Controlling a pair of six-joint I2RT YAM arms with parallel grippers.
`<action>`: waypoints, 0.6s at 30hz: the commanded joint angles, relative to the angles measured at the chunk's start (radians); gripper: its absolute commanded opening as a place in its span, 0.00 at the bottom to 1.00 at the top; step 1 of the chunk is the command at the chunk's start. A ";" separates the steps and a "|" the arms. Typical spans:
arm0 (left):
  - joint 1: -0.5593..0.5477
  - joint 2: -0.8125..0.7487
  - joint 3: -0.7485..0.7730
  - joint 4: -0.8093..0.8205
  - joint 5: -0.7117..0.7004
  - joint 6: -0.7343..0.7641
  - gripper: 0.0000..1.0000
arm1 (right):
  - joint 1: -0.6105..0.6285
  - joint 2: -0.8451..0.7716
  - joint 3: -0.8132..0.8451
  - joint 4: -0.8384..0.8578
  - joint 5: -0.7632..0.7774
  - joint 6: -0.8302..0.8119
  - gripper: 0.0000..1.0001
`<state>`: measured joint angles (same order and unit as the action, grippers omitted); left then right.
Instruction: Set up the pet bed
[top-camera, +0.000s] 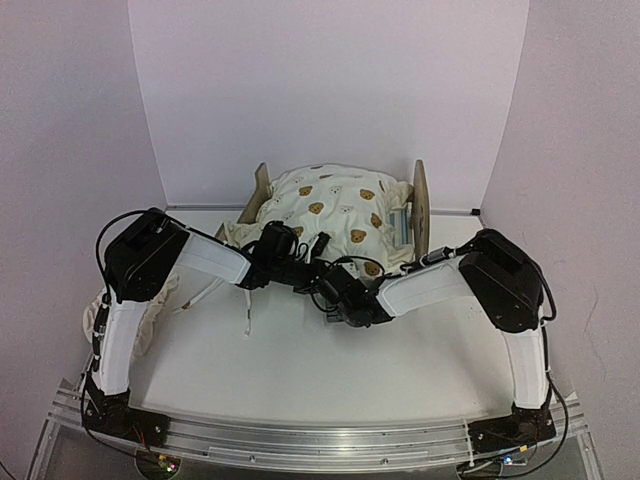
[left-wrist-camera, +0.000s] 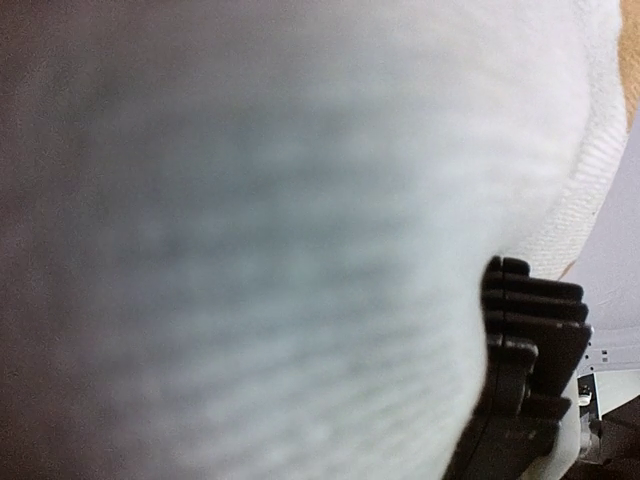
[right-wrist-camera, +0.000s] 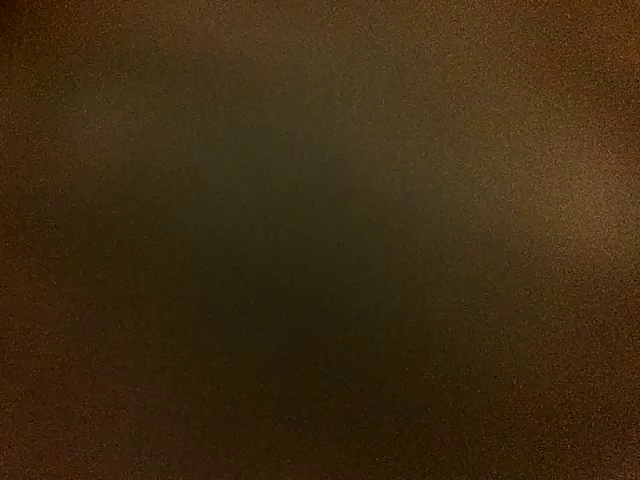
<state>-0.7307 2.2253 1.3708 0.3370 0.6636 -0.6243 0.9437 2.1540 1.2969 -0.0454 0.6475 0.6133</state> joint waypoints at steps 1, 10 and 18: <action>0.011 0.042 0.013 -0.093 -0.004 -0.018 0.02 | -0.026 -0.002 -0.059 -0.023 -0.003 0.040 0.10; 0.011 0.039 0.004 -0.077 -0.016 -0.030 0.01 | -0.030 -0.102 -0.182 -0.033 -0.073 0.035 0.00; 0.011 0.028 -0.003 -0.073 -0.021 -0.036 0.00 | -0.037 -0.251 -0.323 -0.034 -0.136 0.009 0.00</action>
<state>-0.7311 2.2268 1.3739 0.3386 0.6628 -0.6281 0.9239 1.9803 1.0528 0.0024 0.5768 0.6257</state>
